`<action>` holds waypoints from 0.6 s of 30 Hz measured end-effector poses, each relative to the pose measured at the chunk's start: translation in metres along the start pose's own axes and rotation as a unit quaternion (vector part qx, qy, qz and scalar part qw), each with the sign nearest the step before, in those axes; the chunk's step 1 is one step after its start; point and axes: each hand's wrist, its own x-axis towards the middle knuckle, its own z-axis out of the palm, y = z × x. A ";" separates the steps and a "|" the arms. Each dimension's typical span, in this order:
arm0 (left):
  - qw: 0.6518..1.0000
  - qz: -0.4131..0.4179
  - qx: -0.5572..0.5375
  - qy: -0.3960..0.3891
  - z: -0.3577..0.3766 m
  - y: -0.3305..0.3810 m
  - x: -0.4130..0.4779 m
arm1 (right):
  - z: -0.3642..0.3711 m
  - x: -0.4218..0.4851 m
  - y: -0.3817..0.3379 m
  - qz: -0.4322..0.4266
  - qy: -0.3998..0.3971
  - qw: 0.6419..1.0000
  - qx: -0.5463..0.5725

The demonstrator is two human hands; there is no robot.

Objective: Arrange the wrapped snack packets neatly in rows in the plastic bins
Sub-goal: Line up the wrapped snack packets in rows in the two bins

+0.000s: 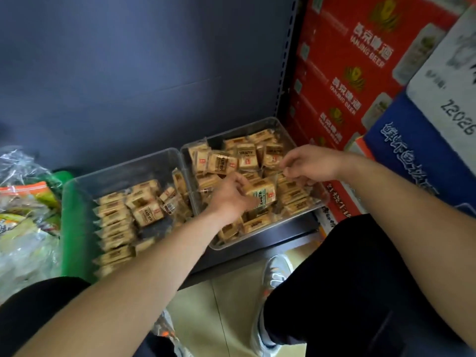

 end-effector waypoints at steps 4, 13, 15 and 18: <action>0.994 0.041 0.100 0.019 0.026 -0.023 0.007 | 0.001 0.014 0.006 0.000 -0.023 1.000 -0.015; 0.957 0.160 0.243 0.016 0.012 -0.038 0.016 | 0.026 0.039 0.006 -0.032 -0.090 0.985 -0.147; 0.965 0.147 0.215 -0.019 0.005 -0.034 0.019 | 0.036 0.046 0.010 -0.021 -0.093 0.986 -0.138; 0.970 0.141 0.196 -0.042 -0.010 -0.030 0.017 | 0.045 0.052 0.011 -0.042 -0.065 0.980 -0.183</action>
